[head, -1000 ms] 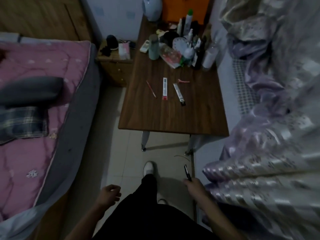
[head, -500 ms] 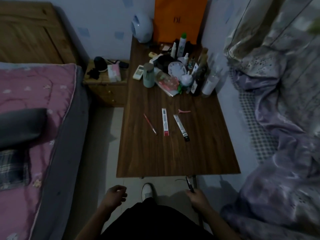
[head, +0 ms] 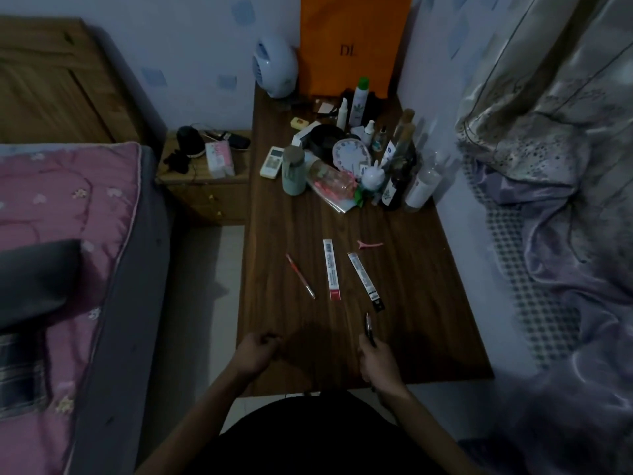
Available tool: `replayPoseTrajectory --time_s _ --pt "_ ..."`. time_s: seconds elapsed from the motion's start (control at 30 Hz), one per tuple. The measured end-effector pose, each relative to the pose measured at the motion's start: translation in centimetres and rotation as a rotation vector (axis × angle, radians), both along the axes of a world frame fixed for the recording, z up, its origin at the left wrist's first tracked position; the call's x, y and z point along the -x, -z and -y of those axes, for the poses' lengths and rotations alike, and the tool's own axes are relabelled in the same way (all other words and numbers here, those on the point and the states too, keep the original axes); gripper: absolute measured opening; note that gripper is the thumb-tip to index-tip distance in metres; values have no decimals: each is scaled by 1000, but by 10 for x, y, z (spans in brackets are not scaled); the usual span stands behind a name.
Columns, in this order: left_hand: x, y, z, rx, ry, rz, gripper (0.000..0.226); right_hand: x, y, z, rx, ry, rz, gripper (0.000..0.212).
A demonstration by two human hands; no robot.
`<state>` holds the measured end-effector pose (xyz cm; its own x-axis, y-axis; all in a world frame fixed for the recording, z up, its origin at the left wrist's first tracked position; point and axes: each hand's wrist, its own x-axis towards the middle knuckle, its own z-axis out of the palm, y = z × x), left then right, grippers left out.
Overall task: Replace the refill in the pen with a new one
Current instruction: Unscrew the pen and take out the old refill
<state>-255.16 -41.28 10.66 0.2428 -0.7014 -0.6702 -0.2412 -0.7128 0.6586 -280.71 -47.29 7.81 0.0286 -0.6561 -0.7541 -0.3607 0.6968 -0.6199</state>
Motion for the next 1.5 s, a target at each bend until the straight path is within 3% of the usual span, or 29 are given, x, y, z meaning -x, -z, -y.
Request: replayPoseTrajectory --time_s 0.2,0.33,0.8,0.93,1.23,1.5 --pt "22 -5 17 37 56 -3 14 -25 -6 40 15 162 85 37" --pt "38 -6 26 81 91 6 12 -27 -5 61 64 57 5 38" --pt "101 -5 61 32 358 259 24 5 6 82 -108 -159 295 9" --pt "97 -7 60 -25 401 299 20 22 5 104 -163 -70 321 19" --pt "111 -5 59 -46 365 310 30 18 5 104 -126 -342 311 20" --pt "115 6 67 -40 444 365 35 9 -1 104 -168 -348 299 24"
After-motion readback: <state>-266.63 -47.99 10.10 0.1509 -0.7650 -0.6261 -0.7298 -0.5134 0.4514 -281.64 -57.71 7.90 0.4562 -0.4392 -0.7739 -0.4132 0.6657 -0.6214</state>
